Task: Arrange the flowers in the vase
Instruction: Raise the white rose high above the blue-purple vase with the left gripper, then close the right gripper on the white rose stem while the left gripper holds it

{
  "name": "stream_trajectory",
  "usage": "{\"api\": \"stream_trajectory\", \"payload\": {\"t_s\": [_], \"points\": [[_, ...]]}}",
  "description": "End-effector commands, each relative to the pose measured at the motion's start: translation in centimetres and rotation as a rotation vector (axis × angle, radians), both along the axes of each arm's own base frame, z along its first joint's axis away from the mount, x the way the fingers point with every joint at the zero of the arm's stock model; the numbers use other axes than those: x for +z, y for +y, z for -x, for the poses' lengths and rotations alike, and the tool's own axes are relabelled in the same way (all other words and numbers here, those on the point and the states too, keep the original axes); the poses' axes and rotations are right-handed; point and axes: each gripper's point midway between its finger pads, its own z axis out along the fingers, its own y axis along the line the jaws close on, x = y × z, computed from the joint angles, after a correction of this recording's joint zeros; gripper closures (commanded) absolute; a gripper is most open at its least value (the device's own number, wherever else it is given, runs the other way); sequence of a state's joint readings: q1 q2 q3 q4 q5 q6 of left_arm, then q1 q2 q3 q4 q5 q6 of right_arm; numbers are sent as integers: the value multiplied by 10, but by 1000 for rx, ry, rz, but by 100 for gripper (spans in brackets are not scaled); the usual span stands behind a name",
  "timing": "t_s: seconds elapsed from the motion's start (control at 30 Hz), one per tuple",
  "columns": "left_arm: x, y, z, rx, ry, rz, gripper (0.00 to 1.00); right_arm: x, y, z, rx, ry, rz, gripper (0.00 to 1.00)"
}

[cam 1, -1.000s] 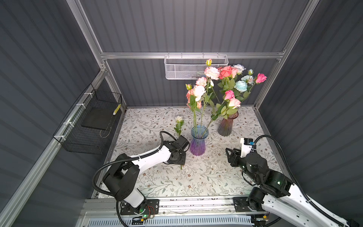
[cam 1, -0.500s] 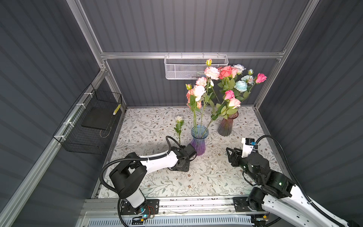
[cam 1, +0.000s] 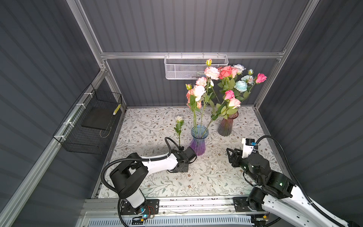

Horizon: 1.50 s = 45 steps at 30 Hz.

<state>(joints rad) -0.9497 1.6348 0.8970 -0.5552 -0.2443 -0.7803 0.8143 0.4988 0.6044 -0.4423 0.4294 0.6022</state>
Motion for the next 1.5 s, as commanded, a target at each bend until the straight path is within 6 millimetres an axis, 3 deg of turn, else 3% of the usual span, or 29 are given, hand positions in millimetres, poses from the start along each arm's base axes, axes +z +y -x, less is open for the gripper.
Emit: {"api": "stream_trajectory", "payload": {"t_s": [0.0, 0.13, 0.27, 0.53, 0.77, 1.0, 1.3, 1.47], "points": [[-19, 14, 7, 5, 28, -68, 90, 13, -3, 2, -3, -15, -19, 46], [-20, 16, 8, 7, 28, -74, 100, 15, -4, 2, -4, -23, -19, 46], [-12, 23, 7, 23, -5, -70, 100, 19, -3, 1, -2, -28, -19, 46], [38, 50, 1, 122, -164, -33, 100, 29, 11, -2, 48, -36, -23, 46], [115, 76, -10, 211, -473, 193, 100, 55, 32, -6, 133, -68, -18, 46], [217, 82, -19, 54, -858, 377, 100, 84, 57, -13, 218, -111, -36, 46], [314, 46, -15, -239, -1118, 479, 100, 133, 91, -15, 356, -185, -44, 45], [344, 12, -10, -397, -1142, 543, 100, 165, 102, -15, 412, -248, -42, 44]]}}
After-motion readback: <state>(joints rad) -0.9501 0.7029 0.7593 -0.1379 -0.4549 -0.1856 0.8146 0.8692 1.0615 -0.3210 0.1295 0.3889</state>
